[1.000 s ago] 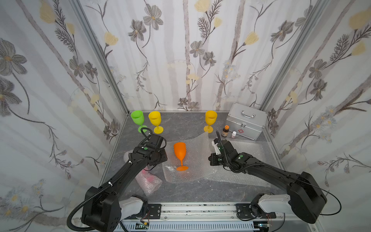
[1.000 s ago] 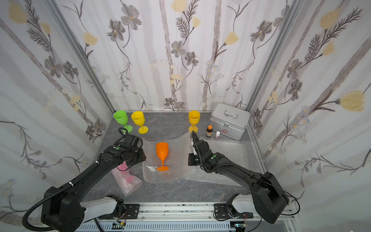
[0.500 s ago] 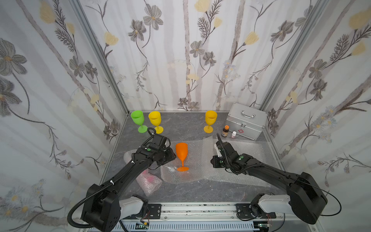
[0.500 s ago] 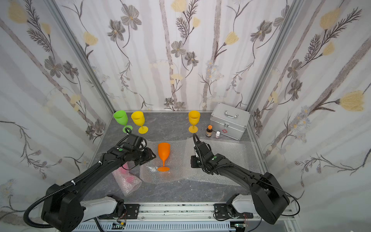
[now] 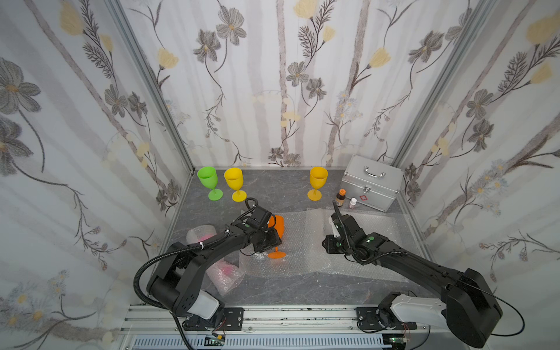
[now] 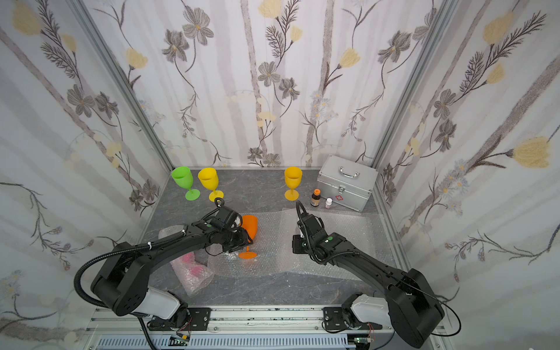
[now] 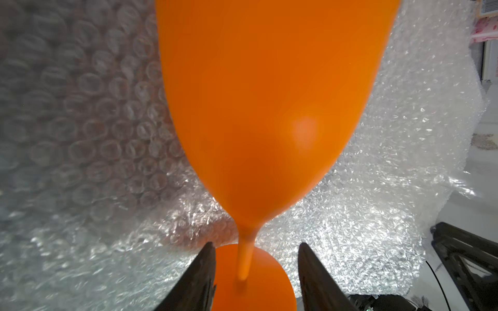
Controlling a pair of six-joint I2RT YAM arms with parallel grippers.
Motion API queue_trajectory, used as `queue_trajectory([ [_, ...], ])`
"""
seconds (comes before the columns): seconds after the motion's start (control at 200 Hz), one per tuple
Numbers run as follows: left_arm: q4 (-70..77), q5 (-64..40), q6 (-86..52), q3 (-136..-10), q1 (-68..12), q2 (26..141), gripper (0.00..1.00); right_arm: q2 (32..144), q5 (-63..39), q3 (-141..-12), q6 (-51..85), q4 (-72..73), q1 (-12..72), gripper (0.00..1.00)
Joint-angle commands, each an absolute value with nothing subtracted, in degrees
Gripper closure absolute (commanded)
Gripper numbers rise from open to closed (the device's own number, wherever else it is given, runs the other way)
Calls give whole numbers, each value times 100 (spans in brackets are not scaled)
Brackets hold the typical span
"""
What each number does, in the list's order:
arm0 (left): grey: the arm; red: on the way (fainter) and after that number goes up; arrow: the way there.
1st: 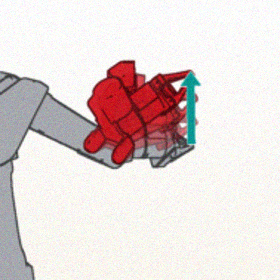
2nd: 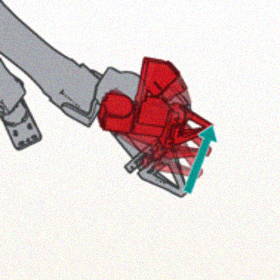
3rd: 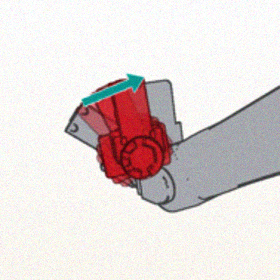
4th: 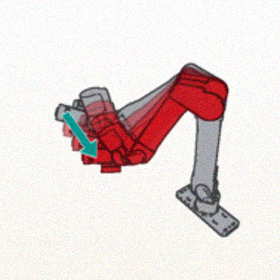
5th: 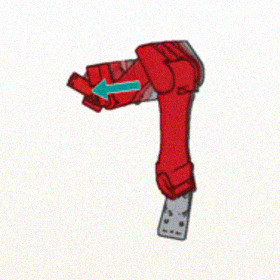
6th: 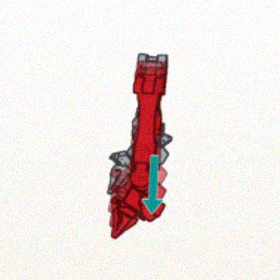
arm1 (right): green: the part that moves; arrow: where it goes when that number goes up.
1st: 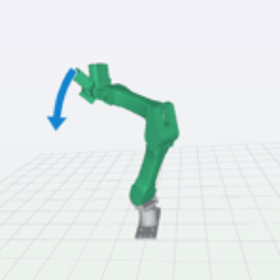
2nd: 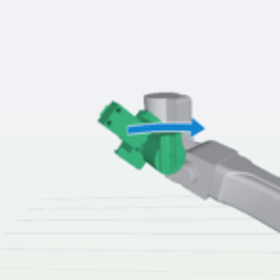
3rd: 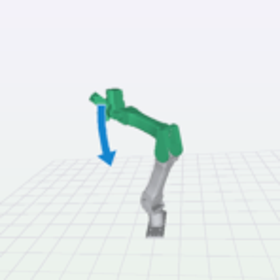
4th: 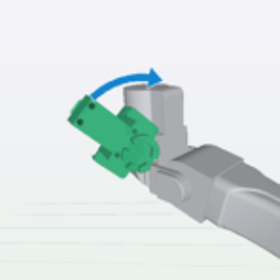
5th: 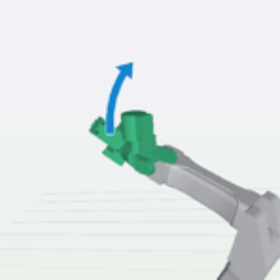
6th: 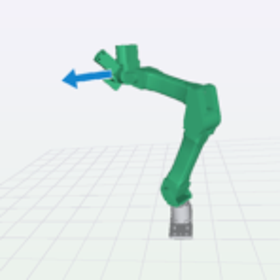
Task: Unpack wine glasses from bubble wrap
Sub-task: Pick up the wine glass from the bubble wrap.
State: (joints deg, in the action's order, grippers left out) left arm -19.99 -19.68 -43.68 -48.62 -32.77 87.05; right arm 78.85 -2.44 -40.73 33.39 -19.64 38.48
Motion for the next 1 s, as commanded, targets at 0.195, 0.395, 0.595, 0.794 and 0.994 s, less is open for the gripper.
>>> queue_trajectory([
  [0.195,-2201,-1633,-3944,-5284,-3558,9456,60,7456,-13,-3999,3332,-2142,3724,74],
  [0.395,-2296,-1513,-3854,-5378,-3672,9598,72,7427,-28,-4076,3287,-2184,3665,74],
  [0.595,-2245,-1473,-3671,-5357,-3729,9477,83,7470,-79,-4130,3240,-2171,3621,74],
  [0.794,-2306,-1223,-3229,-5469,-4019,9232,90,7454,-347,-4231,3130,-2153,3471,75],
  [0.994,-2509,-590,-2569,-5555,-4527,9027,90,7385,-980,-4771,3018,-2154,3073,74],
])
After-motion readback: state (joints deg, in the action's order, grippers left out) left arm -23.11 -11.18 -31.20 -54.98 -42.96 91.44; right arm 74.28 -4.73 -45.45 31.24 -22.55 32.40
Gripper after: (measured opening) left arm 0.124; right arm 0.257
